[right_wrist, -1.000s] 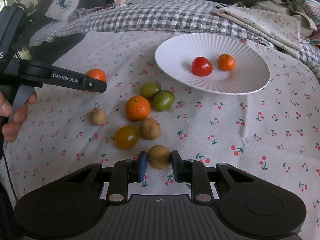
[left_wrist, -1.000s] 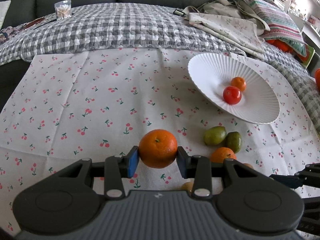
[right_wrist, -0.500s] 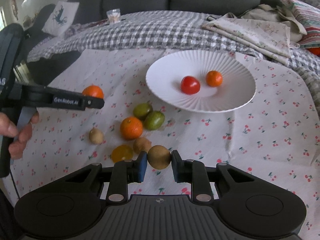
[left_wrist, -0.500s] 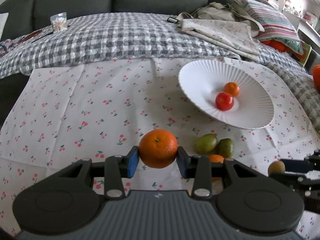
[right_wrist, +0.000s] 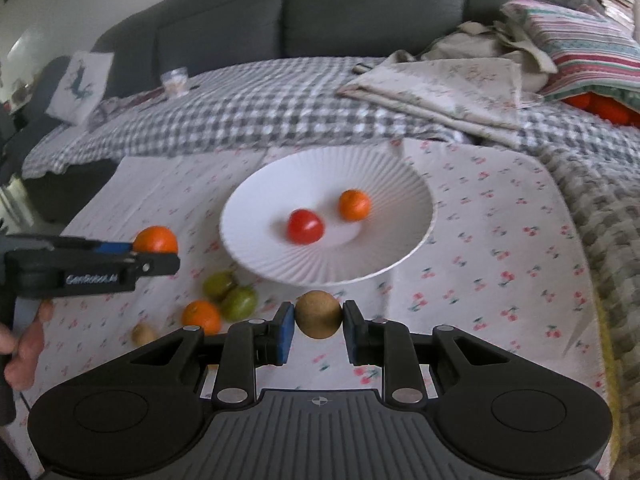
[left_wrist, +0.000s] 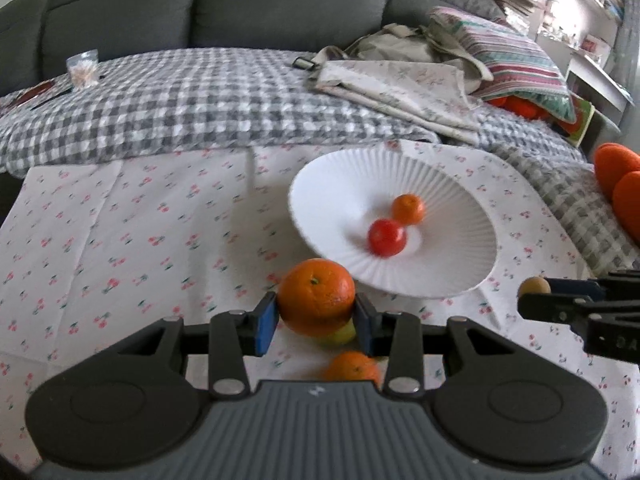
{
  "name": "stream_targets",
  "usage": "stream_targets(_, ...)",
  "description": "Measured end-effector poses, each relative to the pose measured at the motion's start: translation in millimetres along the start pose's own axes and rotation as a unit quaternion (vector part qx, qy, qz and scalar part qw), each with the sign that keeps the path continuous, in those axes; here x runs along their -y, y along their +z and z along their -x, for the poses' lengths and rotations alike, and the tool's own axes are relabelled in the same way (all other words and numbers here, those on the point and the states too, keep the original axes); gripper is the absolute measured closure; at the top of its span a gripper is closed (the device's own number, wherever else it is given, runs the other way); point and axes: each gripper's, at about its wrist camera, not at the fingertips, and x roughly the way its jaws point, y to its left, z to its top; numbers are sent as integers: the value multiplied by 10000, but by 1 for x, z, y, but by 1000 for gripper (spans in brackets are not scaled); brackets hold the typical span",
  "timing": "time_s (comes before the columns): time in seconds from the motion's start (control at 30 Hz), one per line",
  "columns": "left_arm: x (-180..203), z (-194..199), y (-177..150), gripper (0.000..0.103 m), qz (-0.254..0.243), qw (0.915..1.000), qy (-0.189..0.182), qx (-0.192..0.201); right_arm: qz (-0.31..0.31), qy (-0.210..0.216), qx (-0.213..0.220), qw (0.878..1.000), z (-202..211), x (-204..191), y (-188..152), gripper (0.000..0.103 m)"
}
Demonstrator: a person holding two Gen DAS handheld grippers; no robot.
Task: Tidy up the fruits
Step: 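Carry the tangerine and brown kiwi in both grippers over the white plate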
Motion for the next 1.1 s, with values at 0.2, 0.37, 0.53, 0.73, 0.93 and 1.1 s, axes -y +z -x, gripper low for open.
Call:
stream_targets(0.2,26,-14,7,64,-377,9992,-140,85,-102,-183,36,9998,-5,13,7,79)
stream_targets(0.37,44,-27,9,64,-732,9967,-299,178,-157,-215,73,9996,-12,20,17,79)
stream_targets(0.53,56,-42,11,64,-1003,9936,-471,219,-170,-225,132,9995,-25,26,29,79)
stream_targets(0.73,60,-57,13,64,-1176,9911,-573,241,-91,-220,87,9997,-43,26,33,79)
stream_targets(0.93,64,-69,12,64,-1307,9894,-610,182,-33,-228,47,9997,-58,26,37,79)
stream_targets(1.1,60,-73,13,63,-1265,9897,-634,204,90,-223,-45,9997,-72,24,37,79)
